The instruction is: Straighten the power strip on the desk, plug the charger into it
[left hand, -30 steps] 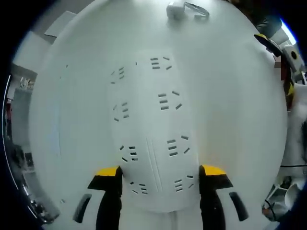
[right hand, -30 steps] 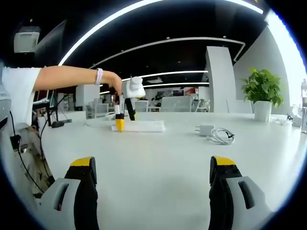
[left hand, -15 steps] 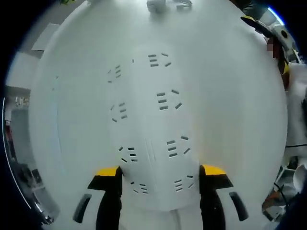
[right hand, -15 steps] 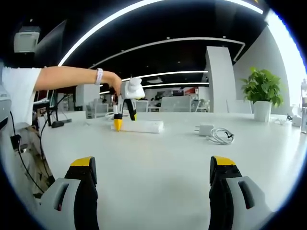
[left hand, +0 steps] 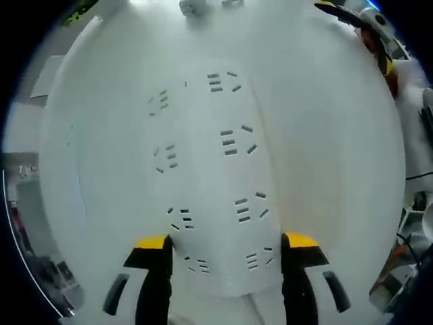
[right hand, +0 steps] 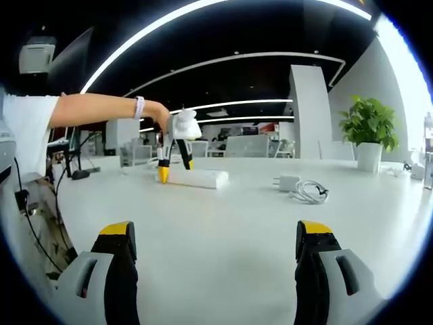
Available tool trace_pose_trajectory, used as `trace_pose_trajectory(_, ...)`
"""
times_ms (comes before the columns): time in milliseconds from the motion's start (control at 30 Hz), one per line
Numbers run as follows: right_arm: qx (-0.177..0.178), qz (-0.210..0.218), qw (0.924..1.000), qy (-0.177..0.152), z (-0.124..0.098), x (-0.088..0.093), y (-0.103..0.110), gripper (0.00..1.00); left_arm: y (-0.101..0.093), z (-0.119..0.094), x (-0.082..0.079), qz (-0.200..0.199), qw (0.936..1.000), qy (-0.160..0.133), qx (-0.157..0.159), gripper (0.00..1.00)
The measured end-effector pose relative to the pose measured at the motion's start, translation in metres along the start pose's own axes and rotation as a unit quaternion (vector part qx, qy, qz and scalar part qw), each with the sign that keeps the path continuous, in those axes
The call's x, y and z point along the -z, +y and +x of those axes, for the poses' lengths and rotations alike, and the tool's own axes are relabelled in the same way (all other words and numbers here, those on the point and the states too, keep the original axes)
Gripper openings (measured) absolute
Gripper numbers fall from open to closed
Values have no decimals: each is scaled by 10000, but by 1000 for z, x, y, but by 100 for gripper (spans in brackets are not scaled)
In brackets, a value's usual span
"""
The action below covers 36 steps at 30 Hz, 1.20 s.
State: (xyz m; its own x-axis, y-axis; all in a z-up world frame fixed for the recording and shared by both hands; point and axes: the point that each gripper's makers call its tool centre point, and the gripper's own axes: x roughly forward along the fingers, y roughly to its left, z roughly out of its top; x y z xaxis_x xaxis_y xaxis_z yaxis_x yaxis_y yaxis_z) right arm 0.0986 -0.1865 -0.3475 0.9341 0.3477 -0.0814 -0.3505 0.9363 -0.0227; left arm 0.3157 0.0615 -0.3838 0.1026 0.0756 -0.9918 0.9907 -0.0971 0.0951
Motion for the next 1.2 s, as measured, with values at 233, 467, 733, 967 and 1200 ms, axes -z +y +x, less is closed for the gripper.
trace_pose_trajectory(233,25,0,10000,8,-1,0,-1,98,1,0,0,3,10000,51,-7,66)
trace_pose_trajectory(467,-30,5,10000,-16,2,-2,2,98,1,0,-1,-42,10000,0,-13,66)
trace_pose_trajectory(733,-44,-12,10000,-17,2,-2,4,98,0,1,-2,-66,10000,-46,-14,66)
trace_pose_trajectory(967,-21,-10,10000,-10,-1,-1,3,98,0,1,-1,-87,9999,-80,-8,66)
trace_pose_trajectory(1200,2,-17,10000,-37,-2,-3,1,98,-1,1,0,-190,9997,-168,-50,66)
